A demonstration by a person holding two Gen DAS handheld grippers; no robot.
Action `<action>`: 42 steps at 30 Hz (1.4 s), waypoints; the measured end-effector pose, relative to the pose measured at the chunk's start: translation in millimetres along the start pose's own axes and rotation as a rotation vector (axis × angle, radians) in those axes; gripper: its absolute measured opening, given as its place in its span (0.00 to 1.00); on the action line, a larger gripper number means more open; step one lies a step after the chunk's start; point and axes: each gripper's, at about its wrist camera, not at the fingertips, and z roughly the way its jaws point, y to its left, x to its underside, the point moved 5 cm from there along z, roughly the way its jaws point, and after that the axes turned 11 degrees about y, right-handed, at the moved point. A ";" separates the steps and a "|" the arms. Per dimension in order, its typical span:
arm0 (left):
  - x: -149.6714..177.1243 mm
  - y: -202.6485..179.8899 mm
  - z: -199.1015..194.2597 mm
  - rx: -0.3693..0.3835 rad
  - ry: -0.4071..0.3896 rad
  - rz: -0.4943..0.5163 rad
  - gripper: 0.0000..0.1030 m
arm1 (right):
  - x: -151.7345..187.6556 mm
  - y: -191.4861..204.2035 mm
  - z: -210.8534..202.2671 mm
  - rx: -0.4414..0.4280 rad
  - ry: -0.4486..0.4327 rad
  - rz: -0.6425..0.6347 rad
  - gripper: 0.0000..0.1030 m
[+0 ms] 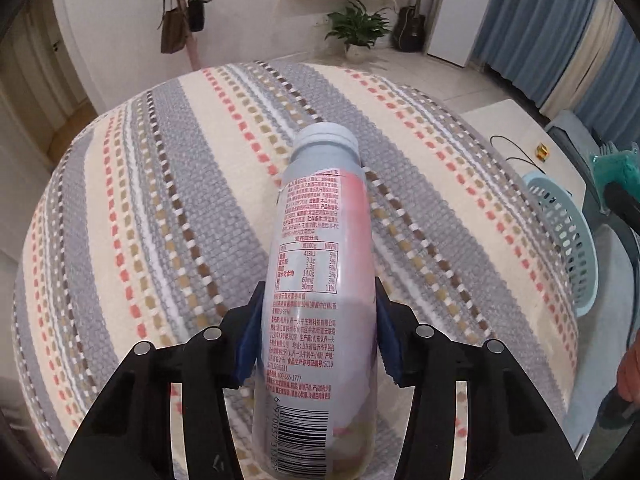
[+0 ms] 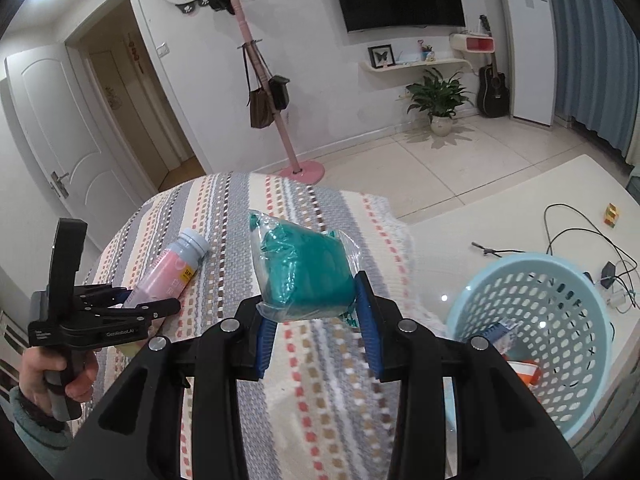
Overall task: Collect trash
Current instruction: 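Carry pink bottle and teal bag over the basket and open both tools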
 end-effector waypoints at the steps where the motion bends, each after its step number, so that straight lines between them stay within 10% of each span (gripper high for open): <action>1: 0.7 -4.2 -4.5 0.020 -0.020 -0.002 0.45 | 1.1 -4.4 -4.6 0.001 -0.009 0.006 0.33; 19: -43.4 -172.9 -90.2 0.310 -0.285 0.203 0.45 | 15.0 -113.3 -74.7 0.066 -0.133 0.174 0.32; 42: -40.5 -326.6 15.4 0.441 -0.065 0.328 0.47 | 81.0 -243.2 -46.4 0.165 0.061 0.483 0.43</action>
